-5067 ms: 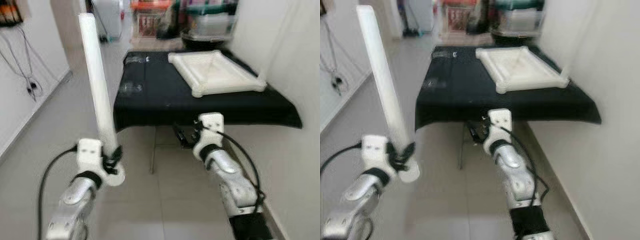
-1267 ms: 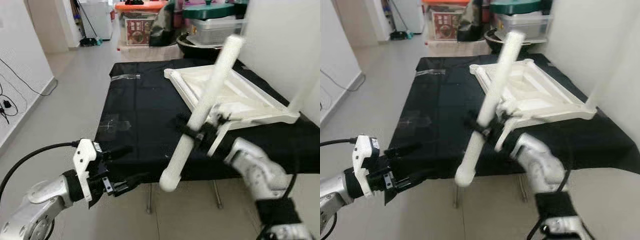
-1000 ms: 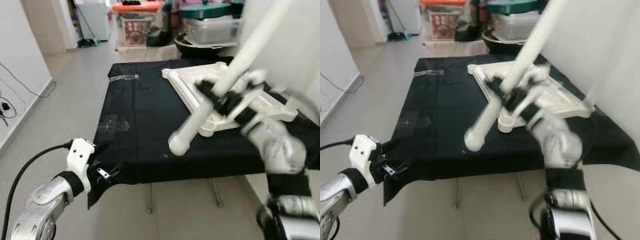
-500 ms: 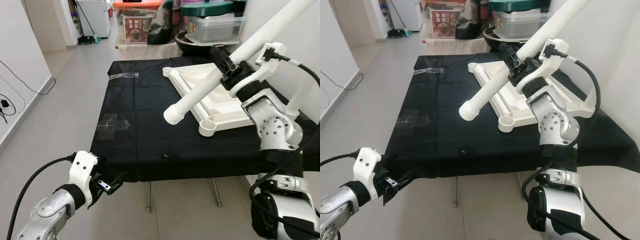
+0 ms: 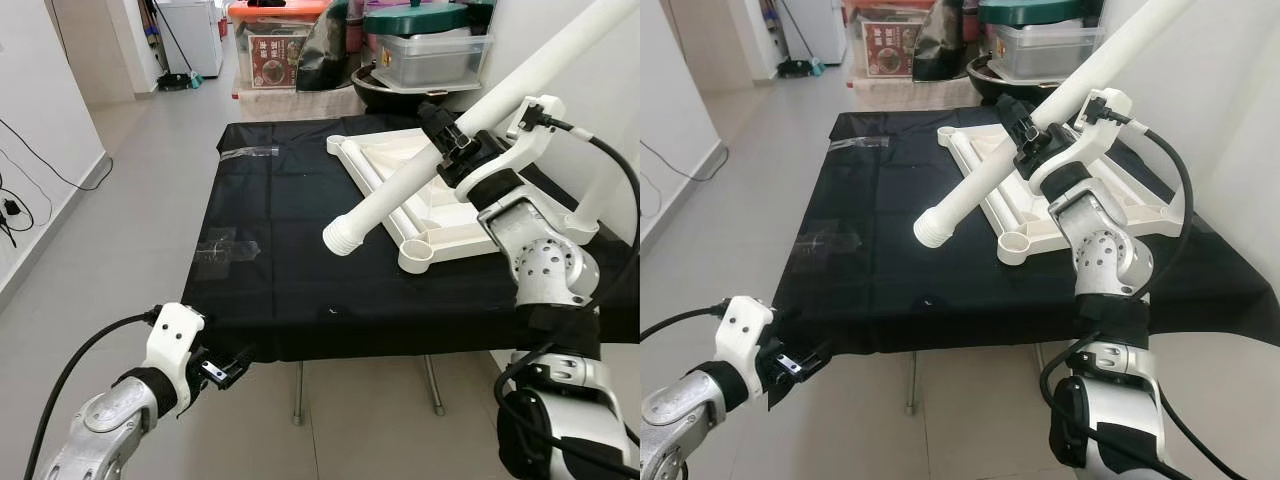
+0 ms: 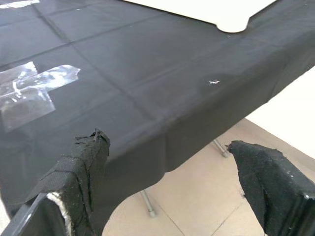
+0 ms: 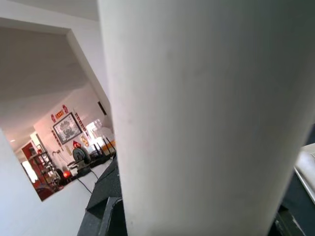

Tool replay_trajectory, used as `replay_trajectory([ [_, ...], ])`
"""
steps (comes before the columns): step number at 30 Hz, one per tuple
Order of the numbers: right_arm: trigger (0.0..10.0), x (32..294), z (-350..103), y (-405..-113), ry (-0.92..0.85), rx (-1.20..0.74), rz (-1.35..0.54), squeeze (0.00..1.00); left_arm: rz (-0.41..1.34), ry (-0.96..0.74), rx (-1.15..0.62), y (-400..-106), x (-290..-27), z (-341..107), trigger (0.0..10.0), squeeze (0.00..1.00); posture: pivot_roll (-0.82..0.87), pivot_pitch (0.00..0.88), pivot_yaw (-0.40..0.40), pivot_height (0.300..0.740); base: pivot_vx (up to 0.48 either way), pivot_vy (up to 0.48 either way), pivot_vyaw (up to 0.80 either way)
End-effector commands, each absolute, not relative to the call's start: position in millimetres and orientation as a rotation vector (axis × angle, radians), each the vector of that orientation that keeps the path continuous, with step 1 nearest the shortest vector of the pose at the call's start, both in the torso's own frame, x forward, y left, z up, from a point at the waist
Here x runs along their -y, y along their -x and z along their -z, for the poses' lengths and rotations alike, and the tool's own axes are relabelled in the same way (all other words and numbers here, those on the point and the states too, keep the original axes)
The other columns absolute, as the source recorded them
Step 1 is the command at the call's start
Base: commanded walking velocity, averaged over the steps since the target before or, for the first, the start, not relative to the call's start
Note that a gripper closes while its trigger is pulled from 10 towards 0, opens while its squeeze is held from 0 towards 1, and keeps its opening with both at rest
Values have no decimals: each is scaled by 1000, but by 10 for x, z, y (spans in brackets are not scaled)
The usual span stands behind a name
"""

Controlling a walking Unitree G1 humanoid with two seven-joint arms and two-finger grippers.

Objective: Building children table

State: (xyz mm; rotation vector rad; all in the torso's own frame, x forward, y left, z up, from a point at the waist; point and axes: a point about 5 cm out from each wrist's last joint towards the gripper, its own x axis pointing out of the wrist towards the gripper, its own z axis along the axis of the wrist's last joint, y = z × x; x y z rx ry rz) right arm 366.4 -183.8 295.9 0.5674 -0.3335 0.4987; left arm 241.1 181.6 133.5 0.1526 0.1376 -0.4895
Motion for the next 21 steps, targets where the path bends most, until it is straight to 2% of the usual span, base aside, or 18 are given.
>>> replay_trajectory([
  [1,0,1798,-2952,-3654,-577,335,-513,0,490,-151,-137,-2436,-1811,-1329,10000,0,33,0,-16,740,0,0,0],
  [7,0,1729,-2926,-3634,-551,321,-546,0,519,-143,-115,-2460,-1786,-1378,10000,0,29,0,-17,740,0,0,0],
  [16,0,1563,-2853,-3579,-526,296,-574,0,464,-151,-71,-2605,-1768,-1437,10000,0,20,0,-17,740,0,0,0],
  [21,0,1579,-2861,-3601,-480,309,-541,0,474,-159,-67,-2599,-1741,-1425,10000,0,20,0,-17,740,0,0,0],
])
